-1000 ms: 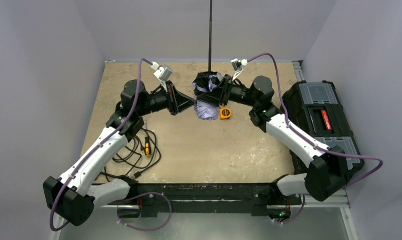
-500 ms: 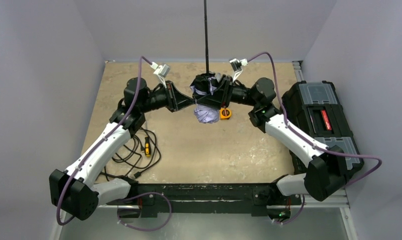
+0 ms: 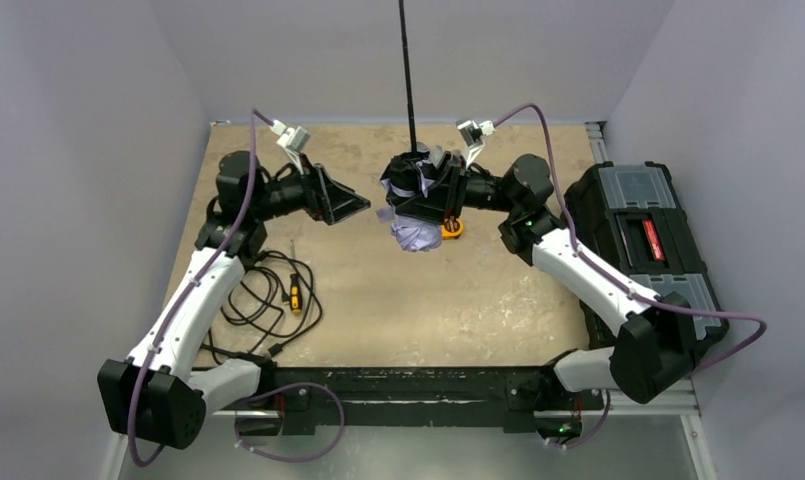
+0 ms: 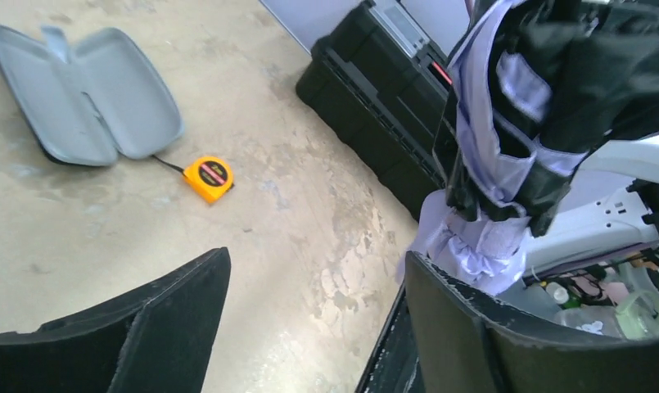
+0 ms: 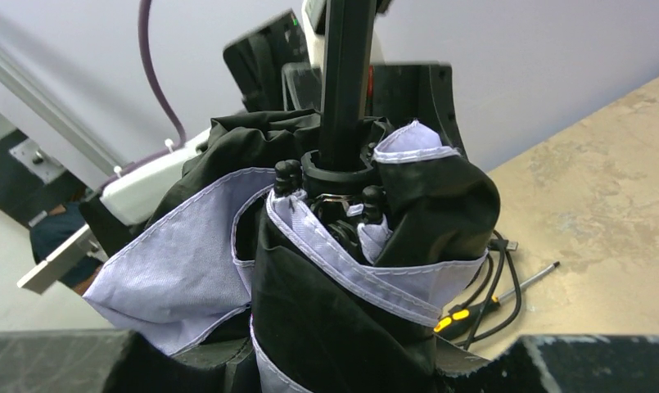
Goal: Open the umbrella
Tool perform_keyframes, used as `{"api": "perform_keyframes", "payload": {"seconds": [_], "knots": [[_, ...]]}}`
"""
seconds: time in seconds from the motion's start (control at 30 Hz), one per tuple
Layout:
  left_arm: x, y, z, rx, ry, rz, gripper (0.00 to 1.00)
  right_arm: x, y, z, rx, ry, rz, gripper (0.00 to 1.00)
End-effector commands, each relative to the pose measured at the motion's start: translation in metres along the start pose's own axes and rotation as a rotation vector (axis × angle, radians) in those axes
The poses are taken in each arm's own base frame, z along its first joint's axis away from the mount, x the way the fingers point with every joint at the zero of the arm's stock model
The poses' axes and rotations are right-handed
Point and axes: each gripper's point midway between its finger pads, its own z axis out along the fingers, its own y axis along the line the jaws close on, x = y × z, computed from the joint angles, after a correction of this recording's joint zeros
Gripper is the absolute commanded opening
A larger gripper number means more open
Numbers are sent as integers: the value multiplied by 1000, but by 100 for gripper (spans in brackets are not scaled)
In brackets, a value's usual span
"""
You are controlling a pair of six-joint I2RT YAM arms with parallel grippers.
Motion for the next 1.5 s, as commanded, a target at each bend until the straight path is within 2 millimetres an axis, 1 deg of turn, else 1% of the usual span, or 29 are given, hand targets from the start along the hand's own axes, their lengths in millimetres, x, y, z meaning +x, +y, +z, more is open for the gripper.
{"api": "perform_keyframes", "payload": {"seconds": [0.0,0.1,0.2,0.27,0.33,0.47,0.5,0.53,0.6,0.67,0.73,0.77,0.8,0.87,0.9,0.93,0.97,1.0,1.07,1.13,1.23,1.37,1.47], "knots": [[-30,-40,-29,101,6,265,81,-10,32,-7,-86,14,-198,0],[-49,-57,-23,142,-36,260,90,2,31,-7,-117,35,-174,0],[-58,-71,-8,186,-54,223,99,12,31,-3,-160,75,-177,3],[-63,-81,4,200,-74,244,100,22,32,-1,-187,114,-192,5],[-64,-83,15,177,-81,238,100,30,31,1,-198,143,-179,7],[-56,-94,30,237,-72,151,100,37,32,6,-205,152,-175,9],[-55,-100,32,264,-73,144,98,38,33,8,-207,154,-175,9],[-53,-105,34,288,-72,134,90,39,31,9,-205,159,-171,9],[-49,-110,36,314,-59,98,60,42,28,8,-195,169,-170,11],[-47,-111,35,326,-55,68,39,45,22,6,-170,188,-170,13],[-45,-108,34,307,-52,47,18,47,12,1,-130,199,-165,16],[-44,-107,33,299,-51,44,2,48,10,-1,-120,202,-164,18],[-43,-106,33,293,-50,50,0,48,9,-2,-115,204,-161,26],[-43,-104,31,281,-53,64,0,50,7,-6,-97,219,-144,49],[-42,-103,31,274,-49,73,0,51,6,-9,-88,227,-138,56],[-41,-101,31,269,-42,85,0,50,3,-14,-74,234,-137,60],[-40,-99,30,261,-39,94,0,46,-1,-20,-50,230,-145,65],[-39,-98,29,262,-35,109,0,41,-2,-26,-33,222,-153,74],[-32,-95,28,262,-9,155,0,24,0,-35,-10,195,-191,90],[-24,-90,28,256,18,178,0,5,7,-37,4,170,-262,98],[-14,-85,27,255,41,201,0,-22,8,-32,55,136,-367,99],[-7,-89,28,301,77,236,0,-52,6,-19,72,33,-333,99],[-2,-88,29,309,107,268,0,-65,1,-7,64,-1,-303,99]]}}
